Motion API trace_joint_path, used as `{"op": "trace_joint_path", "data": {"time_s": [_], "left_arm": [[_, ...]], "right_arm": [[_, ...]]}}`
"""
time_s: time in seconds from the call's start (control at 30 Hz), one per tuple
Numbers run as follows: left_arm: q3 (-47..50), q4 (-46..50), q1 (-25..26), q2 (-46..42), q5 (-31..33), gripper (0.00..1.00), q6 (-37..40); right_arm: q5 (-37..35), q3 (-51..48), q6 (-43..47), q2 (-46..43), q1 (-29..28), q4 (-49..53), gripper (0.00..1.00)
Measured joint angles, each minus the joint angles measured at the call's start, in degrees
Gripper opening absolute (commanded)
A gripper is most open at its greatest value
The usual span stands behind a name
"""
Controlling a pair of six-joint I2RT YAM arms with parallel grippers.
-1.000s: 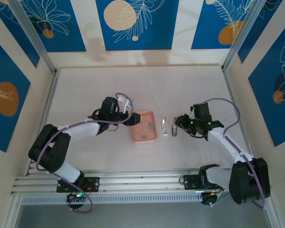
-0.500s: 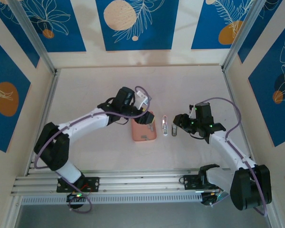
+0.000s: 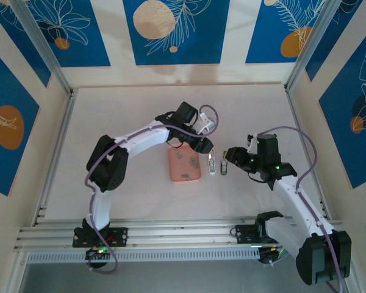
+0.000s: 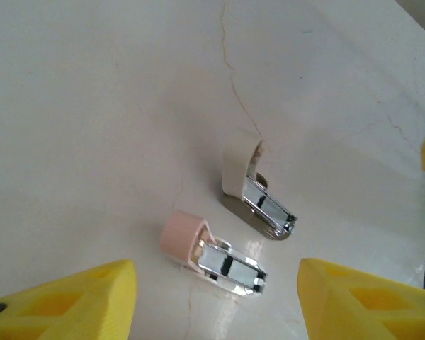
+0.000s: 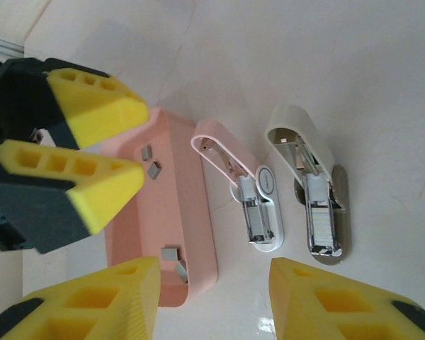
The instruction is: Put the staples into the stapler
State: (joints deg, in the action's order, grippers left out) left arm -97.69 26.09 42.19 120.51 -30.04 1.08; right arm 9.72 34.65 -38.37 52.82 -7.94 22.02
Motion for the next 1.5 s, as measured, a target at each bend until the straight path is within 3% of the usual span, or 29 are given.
{"op": "trace_joint_path", "data": {"time_s": [0.23, 0.8, 1.5], "left_arm": [[-4.79, 0.50, 0.07, 4.22, -2.27, 0.61, -0.04], [-19.50, 2.03, 5.31, 12.35, -4.42, 0.61, 0.63], [-22.49, 5.99, 7.19, 15.80, -4.13, 0.60, 2.56]], "right_arm": [[0.22, -0.17, 0.39, 0.46, 2.23, 0.35, 0.46], [9.97, -4.42, 0.44, 3.78, 16.24, 0.11, 0.49], [12.85, -5.22, 0.79, 4.39, 17.55, -0.13, 0.49]]}}
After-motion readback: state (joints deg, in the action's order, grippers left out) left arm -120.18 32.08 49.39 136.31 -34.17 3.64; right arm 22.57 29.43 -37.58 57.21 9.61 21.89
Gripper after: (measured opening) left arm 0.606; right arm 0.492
